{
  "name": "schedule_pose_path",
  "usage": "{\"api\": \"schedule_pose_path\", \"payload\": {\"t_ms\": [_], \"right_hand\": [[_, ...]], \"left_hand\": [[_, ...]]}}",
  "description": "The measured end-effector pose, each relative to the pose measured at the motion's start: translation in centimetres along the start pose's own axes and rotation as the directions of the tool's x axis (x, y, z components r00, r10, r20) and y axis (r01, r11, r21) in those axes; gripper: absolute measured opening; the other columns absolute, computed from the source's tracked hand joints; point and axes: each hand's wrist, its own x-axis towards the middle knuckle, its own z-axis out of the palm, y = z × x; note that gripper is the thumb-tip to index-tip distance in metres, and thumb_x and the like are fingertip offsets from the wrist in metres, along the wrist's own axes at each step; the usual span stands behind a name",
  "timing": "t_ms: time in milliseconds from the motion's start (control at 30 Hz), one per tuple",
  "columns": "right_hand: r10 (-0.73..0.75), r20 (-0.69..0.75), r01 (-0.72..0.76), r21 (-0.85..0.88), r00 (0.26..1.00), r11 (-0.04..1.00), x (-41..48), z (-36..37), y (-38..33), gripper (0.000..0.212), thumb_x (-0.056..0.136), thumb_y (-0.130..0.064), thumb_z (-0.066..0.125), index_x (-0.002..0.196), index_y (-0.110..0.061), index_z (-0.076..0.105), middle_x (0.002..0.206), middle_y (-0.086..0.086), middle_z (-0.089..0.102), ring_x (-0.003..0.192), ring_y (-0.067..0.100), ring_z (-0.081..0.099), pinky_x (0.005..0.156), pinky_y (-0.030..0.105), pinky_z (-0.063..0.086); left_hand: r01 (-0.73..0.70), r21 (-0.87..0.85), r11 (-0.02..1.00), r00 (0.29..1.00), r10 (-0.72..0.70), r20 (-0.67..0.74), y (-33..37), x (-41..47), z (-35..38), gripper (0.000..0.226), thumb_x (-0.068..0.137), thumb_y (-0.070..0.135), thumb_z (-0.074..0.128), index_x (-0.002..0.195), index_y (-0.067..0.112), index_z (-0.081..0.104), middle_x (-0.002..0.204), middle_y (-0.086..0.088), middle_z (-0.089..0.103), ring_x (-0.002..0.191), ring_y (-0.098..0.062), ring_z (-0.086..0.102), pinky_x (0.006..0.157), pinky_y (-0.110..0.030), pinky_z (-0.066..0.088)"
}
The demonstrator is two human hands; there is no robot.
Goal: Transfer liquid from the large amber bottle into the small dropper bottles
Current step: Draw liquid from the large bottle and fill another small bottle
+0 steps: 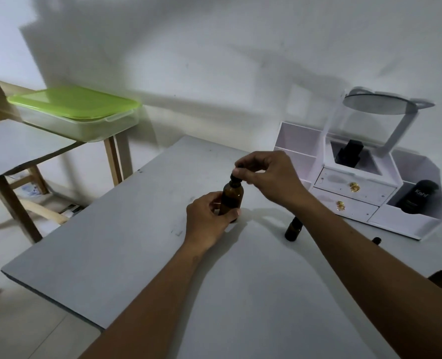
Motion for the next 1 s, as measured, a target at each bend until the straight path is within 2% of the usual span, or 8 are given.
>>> {"api": "schedule_pose_path", "payload": {"t_ms": [100, 267, 467, 533, 600, 767, 900, 1000], "right_hand": [[0.023, -0.014, -0.023, -0.005, 1.0, 1.0, -0.4, 0.9, 0.8, 0.016, 0.084, -0.023, 0.08, 0.098, -0.016, 0.078, 0.087, -0.004, 0.077, 0.077, 0.003, 0.072, 0.074, 0.022, 0.057], [0.042, -0.022, -0.041, 0.001, 0.999, 0.999, -0.2, 1.0, 1.0, 0.017, 0.084, -0.024, 0.08, 0.099, -0.016, 0.078, 0.088, -0.004, 0.078, 0.078, 0.004, 0.073, 0.074, 0.023, 0.058], [0.053, -0.036, -0.053, -0.002, 0.998, 0.999, -0.9, 0.5, 0.3, 0.034, 0.08, -0.028, 0.083, 0.113, -0.019, 0.075, 0.096, -0.007, 0.076, 0.085, -0.004, 0.072, 0.075, 0.004, 0.05], [0.053, -0.059, -0.053, 0.013, 0.997, 0.999, -1.7, -0.2, -0.1, 0.038, 0.08, -0.029, 0.083, 0.116, -0.02, 0.074, 0.097, -0.008, 0.075, 0.085, -0.006, 0.071, 0.072, 0.0, 0.046], [0.046, -0.083, -0.045, 0.015, 0.996, 0.999, -3.0, -1.3, -0.3, 0.037, 0.081, -0.03, 0.082, 0.115, -0.022, 0.074, 0.097, -0.01, 0.075, 0.086, -0.006, 0.07, 0.071, -0.001, 0.044], [0.071, -0.121, -0.07, 0.012, 0.99, 0.997, -7.8, -5.6, -0.1, 0.028, 0.082, -0.027, 0.082, 0.108, -0.02, 0.076, 0.094, -0.008, 0.077, 0.086, 0.001, 0.072, 0.075, 0.011, 0.055], [0.128, -0.167, -0.13, -0.003, 0.978, 0.992, -12.5, -9.8, 1.3, 0.023, 0.081, -0.022, 0.083, 0.103, -0.02, 0.078, 0.09, -0.008, 0.078, 0.084, 0.003, 0.073, 0.077, 0.015, 0.056], [0.173, -0.202, -0.183, -0.034, 0.964, 0.983, -16.3, -13.0, 2.2, 0.023, 0.081, -0.023, 0.083, 0.103, -0.018, 0.078, 0.091, -0.007, 0.078, 0.081, 0.003, 0.072, 0.074, 0.015, 0.057]], "left_hand": [[-0.001, -0.003, 1.0, 1.0, 0.001, -0.003, 0.0, -0.1, 0.0, 0.052, 0.07, 0.035, 0.083, 0.118, 0.022, 0.067, 0.11, 0.003, 0.071, 0.094, -0.012, 0.067, 0.093, -0.029, 0.052], [-0.001, -0.002, 1.0, 1.0, 0.001, -0.001, 0.1, -0.1, -0.1, 0.049, 0.07, 0.036, 0.083, 0.115, 0.023, 0.068, 0.107, 0.006, 0.071, 0.084, -0.005, 0.063, 0.08, -0.014, 0.046], [0.011, -0.013, 1.0, 1.0, -0.011, 0.024, 0.0, -0.4, -0.3, 0.051, 0.071, 0.03, 0.083, 0.119, 0.023, 0.066, 0.111, 0.005, 0.07, 0.092, -0.007, 0.064, 0.087, -0.02, 0.049], [0.049, -0.04, 0.998, 0.999, -0.049, 0.02, -0.3, -0.5, -0.5, 0.054, 0.07, 0.029, 0.084, 0.12, 0.022, 0.065, 0.115, 0.005, 0.069, 0.097, -0.009, 0.065, 0.092, -0.025, 0.051], [0.102, -0.068, 0.992, 0.995, -0.102, -0.003, -0.4, -0.9, -0.8, 0.06, 0.07, 0.028, 0.084, 0.125, 0.019, 0.062, 0.119, 0.006, 0.066, 0.098, -0.01, 0.063, 0.09, -0.024, 0.049], [0.151, -0.12, 0.981, 0.983, -0.162, -0.091, 0.0, -3.4, -1.5, 0.043, 0.075, 0.026, 0.08, 0.116, 0.02, 0.066, 0.104, 0.008, 0.068, 0.086, 0.0, 0.062, 0.073, -0.008, 0.043], [0.161, -0.162, 0.974, 0.979, -0.179, -0.101, 1.7, -6.3, -1.0, 0.026, 0.077, 0.021, 0.079, 0.102, 0.022, 0.071, 0.09, 0.009, 0.07, 0.082, -0.001, 0.064, 0.076, -0.017, 0.049], [0.152, -0.17, 0.974, 0.988, -0.156, -0.009, 3.5, -9.1, 1.0, 0.021, 0.077, 0.019, 0.079, 0.096, 0.024, 0.071, 0.087, 0.011, 0.07, 0.08, 0.0, 0.064, 0.071, -0.015, 0.047]]}}
